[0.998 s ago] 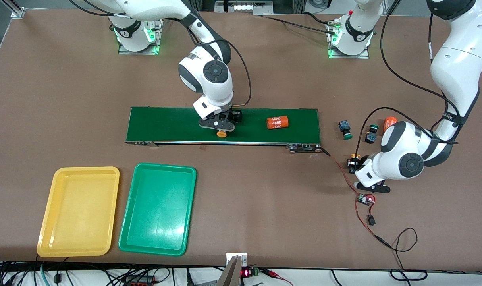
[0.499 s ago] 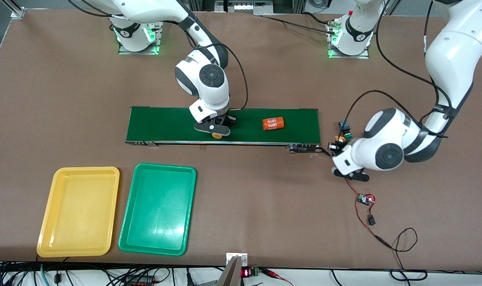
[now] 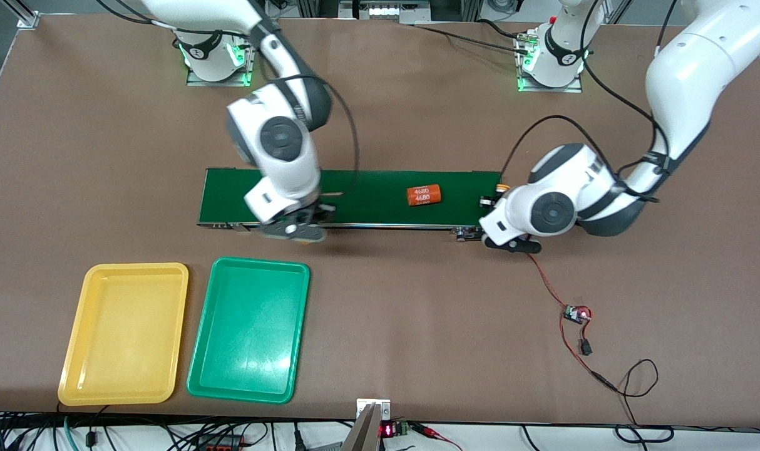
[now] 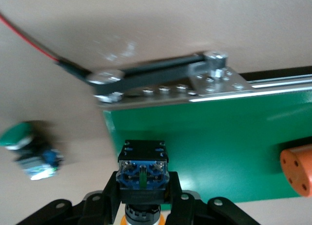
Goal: Sort buttons by color to trays
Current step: 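Drop the button into the yellow tray while the left gripper loads the belt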
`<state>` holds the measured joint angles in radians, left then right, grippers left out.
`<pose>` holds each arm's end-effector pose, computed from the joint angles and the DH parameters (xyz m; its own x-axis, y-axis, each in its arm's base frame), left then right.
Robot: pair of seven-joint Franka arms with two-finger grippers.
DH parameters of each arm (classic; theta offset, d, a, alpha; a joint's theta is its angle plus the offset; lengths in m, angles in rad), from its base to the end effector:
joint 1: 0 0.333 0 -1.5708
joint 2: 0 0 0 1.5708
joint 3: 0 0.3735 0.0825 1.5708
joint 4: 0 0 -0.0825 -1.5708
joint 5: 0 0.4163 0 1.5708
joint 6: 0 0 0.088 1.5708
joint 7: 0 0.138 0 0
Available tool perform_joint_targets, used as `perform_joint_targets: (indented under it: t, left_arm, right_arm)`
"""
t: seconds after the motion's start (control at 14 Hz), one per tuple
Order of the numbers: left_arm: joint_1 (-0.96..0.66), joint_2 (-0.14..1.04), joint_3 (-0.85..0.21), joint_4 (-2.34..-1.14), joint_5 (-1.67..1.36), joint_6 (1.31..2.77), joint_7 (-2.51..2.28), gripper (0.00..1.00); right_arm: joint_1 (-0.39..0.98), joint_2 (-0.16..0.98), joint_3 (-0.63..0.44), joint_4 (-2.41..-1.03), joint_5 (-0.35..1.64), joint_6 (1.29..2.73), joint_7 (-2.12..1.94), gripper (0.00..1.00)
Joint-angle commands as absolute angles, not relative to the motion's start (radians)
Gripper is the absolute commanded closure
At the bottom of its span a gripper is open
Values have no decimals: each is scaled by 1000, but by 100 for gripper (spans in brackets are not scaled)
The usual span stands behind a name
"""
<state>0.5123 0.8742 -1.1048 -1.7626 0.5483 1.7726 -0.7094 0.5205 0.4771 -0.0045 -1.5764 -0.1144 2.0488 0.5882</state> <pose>0.6008 -0.2451 0.2479 0.9110 -0.0816 -0.4042 -0.0733 -0.9967 0.0361 0.6476 0.3571 0.3688 0.9986 -0.0165 0.0510 -0.0210 -0.9957 0.0900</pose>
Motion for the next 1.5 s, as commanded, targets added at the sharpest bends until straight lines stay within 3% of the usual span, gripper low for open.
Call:
perform_joint_targets:
  t: [0.0, 0.07, 0.14, 0.36, 0.57, 0.71, 1.0, 1.14, 1.28, 1.35, 1.43]
  left_arm:
    - [509, 868, -1115, -1815, 549, 1827, -807, 75]
    - [502, 867, -1114, -1813, 549, 1827, -813, 28]
    - [511, 867, -1115, -1806, 549, 1821, -813, 0]
    - [552, 856, -1129, -1790, 551, 1813, -805, 0]
    - [577, 862, -1134, -1628, 569, 1663, -753, 0]
    - [580, 862, -1065, -1550, 581, 1612, -662, 0]
    - [682, 861, -1028, -1566, 669, 1582, -500, 0]
    - [722, 862, -1011, -1574, 680, 1462, -390, 0]
    - [796, 859, -1000, -1600, 715, 1453, -281, 0]
    - [840, 859, -1000, -1642, 748, 1466, -247, 0]
    - [883, 858, -1008, -1687, 780, 1486, -245, 0]
  right_arm:
    - [415, 446, -50, -1577, -97, 2005, 282, 99]
    - [367, 443, -63, -1578, -100, 2005, 162, 99]
    - [298, 440, -66, -1578, -100, 2008, 30, 99]
    - [140, 469, -66, -1578, -103, 2041, -219, 98]
    - [36, 541, -66, -1578, -107, 2175, -357, 98]
    - [-1, 596, -66, -1578, -109, 2274, -397, 98]
    - [-73, 698, -66, -1578, -106, 2483, -511, 96]
    - [-92, 713, -66, -1578, -106, 2500, -521, 96]
    - [-113, 730, -66, -1578, -104, 2537, -554, 96]
    - [-118, 742, -66, -1578, -103, 2568, -558, 91]
    - [-123, 753, -66, -1578, -103, 2589, -558, 71]
